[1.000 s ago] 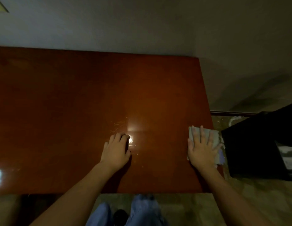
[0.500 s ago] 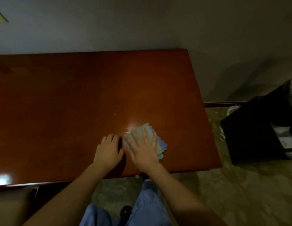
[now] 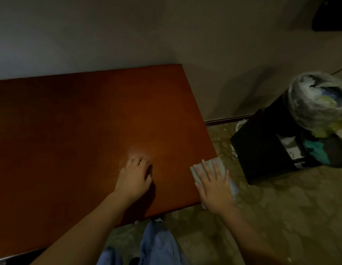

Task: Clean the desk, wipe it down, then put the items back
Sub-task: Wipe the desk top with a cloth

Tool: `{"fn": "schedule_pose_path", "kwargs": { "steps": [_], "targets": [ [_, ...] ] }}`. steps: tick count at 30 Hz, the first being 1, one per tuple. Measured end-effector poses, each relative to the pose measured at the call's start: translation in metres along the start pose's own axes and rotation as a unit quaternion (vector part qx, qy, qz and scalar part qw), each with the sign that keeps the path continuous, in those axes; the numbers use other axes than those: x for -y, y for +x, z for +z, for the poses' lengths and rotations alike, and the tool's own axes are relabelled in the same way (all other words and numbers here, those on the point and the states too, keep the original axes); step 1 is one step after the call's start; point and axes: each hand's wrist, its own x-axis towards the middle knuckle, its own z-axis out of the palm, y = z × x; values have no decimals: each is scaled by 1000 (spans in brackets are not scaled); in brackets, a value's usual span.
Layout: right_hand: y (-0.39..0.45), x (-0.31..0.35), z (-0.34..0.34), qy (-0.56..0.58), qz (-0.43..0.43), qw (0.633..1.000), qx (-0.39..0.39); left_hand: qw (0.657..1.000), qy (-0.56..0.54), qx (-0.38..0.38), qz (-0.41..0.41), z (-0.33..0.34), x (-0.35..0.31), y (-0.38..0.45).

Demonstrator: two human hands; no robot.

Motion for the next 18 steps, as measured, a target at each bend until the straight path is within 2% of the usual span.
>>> {"fn": "schedule_pose_path", "kwargs": {
  "steps": [8,12,18],
  "targets": [
    [51,4,-20,16,44,999,4,1000,-15,8,4,-2,-6,42],
    [108,11,-39,20,19,1000,4,1000,-22,3,5,-19,-2,79],
    [208,24,-69,38,-1,999,4,999,-18,-17,-40,-56,23,151]
  ]
}}
